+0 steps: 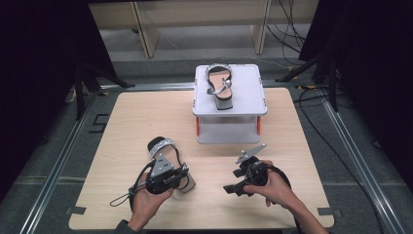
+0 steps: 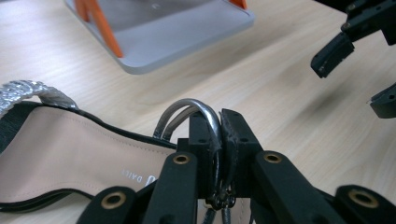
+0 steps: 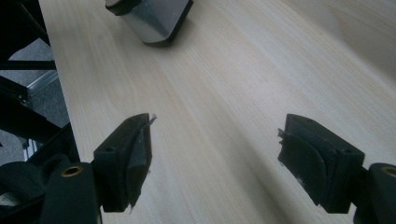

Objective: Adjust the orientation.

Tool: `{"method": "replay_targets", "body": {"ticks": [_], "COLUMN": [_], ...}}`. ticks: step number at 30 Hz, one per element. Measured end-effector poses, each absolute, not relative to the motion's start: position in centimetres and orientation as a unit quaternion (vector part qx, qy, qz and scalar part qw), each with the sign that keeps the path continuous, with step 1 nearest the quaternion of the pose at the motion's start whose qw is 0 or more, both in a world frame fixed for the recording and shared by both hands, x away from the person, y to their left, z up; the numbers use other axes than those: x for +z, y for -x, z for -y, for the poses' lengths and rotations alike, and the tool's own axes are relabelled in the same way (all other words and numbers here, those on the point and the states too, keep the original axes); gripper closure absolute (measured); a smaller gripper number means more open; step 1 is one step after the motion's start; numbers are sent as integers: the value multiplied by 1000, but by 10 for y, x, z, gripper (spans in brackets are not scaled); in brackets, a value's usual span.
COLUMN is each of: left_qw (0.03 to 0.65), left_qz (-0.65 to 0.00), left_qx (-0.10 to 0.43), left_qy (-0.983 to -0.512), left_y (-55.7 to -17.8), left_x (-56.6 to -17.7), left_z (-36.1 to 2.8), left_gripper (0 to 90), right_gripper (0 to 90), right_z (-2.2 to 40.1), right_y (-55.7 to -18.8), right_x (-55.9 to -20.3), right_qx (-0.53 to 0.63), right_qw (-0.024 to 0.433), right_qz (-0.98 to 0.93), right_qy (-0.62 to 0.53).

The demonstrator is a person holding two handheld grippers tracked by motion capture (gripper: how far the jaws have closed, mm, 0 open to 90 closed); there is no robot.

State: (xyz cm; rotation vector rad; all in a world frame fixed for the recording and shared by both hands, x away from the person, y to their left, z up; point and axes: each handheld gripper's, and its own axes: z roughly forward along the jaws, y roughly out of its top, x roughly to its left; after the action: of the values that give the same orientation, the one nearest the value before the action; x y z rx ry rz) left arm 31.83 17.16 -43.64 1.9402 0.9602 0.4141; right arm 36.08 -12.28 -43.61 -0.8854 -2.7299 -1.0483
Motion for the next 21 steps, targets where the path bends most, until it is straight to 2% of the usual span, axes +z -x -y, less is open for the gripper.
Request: {"method": "replay_targets", "body": {"ticks": [2, 8, 11, 13, 14, 15, 16, 21], "left_qw": [440, 455, 453, 459, 458, 457, 460, 459], "left_qz": [-382, -371, -372, -370, -377, -384, -383, -378], "left_qx": [165, 152, 147, 140, 137, 136, 137, 156], "left_qy": [-796, -795, -797, -796, -793, -791, -789, -788], "left_y": [-318, -319, -320, -318, -316, -315, -313, -297], "left_x": [-436, -432, -434, -432, -429, -424, -421, -409], "left_z": [-162, -146, -143, -145, -146, -148, -150, -160], "left_gripper": [829, 824, 782, 730, 668, 539, 478, 318], "right_gripper": [246, 244, 244, 240, 238, 236, 233, 221], "right_z": [122, 121, 120, 119, 118, 116, 114, 107], "right_y": [-361, -360, -358, -359, -358, -357, -356, -353], "right_x": [-438, -440, -440, -441, -442, -444, -445, -447], "right_qx": [-341, -335, -333, -334, -332, -332, -330, -329], "right_qw": [42, 47, 50, 50, 50, 52, 53, 51], "right_qz": [894, 896, 894, 897, 897, 898, 899, 904], "right_qy": [287, 289, 296, 286, 287, 283, 282, 269]}}
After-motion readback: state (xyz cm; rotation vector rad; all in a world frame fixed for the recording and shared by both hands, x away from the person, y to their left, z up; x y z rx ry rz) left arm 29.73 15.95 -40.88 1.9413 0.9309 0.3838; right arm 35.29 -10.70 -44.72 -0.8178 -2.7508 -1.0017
